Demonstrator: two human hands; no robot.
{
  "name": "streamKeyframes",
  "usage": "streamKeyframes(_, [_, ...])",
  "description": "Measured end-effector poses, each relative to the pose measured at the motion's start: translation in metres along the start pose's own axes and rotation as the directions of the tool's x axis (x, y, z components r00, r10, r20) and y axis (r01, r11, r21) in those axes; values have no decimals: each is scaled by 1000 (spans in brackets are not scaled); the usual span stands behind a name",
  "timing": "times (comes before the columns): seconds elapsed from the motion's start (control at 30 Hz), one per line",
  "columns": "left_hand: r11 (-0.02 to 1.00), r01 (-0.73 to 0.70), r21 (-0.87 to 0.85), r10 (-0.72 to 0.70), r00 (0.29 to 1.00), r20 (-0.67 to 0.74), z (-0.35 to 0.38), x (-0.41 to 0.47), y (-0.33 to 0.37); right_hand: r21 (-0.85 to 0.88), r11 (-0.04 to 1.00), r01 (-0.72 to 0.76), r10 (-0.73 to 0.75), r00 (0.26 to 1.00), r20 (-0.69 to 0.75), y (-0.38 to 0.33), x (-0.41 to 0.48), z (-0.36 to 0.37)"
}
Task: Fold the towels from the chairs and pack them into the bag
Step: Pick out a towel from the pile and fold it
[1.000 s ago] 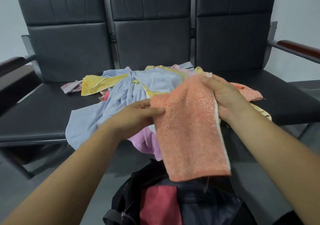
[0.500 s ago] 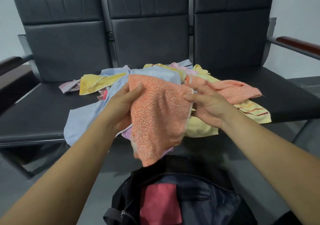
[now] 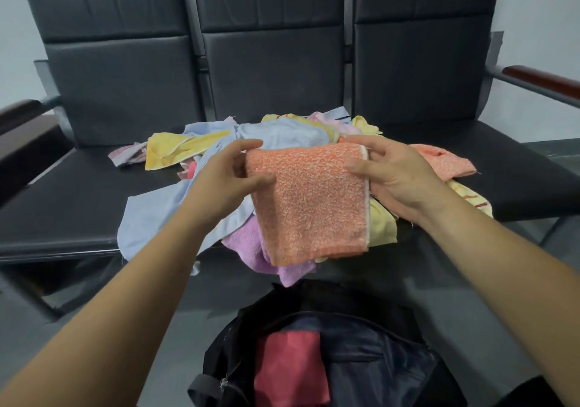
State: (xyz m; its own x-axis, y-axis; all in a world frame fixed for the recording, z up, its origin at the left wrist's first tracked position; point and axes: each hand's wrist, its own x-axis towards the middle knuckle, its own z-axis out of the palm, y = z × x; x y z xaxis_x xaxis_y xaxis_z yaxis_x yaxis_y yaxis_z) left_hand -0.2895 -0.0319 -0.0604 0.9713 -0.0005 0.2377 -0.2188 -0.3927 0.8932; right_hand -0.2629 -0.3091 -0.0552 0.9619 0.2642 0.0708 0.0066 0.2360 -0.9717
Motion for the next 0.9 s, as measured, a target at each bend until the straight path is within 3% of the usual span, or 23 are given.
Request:
streamKeyframes(0.07, [970, -25, 241, 33, 999, -30, 0, 0, 1, -215, 976, 14, -9, 1000, 25, -1, -2, -1])
streamKeyframes(0.13, [914, -66, 401, 107, 991, -79, 4, -3, 2, -499, 863, 86, -100, 995, -1, -2, -4, 1])
streamKeyframes(0.2, [900, -109, 422, 168, 980, -105, 6, -4, 3, -638, 755, 154, -216, 976, -21, -2, -7, 3])
streamKeyframes(0.27, [926, -121, 357, 179, 975, -133, 5, -2, 0, -652, 725, 222, -314, 949, -27, -4, -10, 2])
streamKeyframes(0.33, [988, -132, 77, 138, 986, -90, 5, -2, 0, -610, 750, 255, -343, 939, -29, -5, -8, -3])
streamKeyframes(0.4, [969, -125, -212, 127, 992, -7, 10, -6, 6, -455, 866, 208, -260, 964, -54, -5, -7, -5])
streamKeyframes(0.5, [964, -132, -231, 125, 991, -44, 25, -7, 4, -163, 983, 88, -104, 990, -93, -2, -7, 1])
streamKeyframes(0.6, [976, -85, -202, 51, 984, -169, 43, -5, -1, 49, 998, 47, -41, 991, -124, 0, -10, 3])
streamKeyframes(0.7, [975, 36, -221, -88, 968, -233, 63, -7, -5, 108, 985, -135, 140, 989, -45, 20, -15, -8])
streamKeyframes(0.8, [933, 239, -271, -289, 943, -165, 79, -7, -20, 119, 945, -304, 316, 943, -103, 52, -19, -15])
streamKeyframes(0.9, [716, 524, -462, -556, 828, 77, 91, -12, -44, 145, 911, -387, 403, 909, -104, 77, -20, -27])
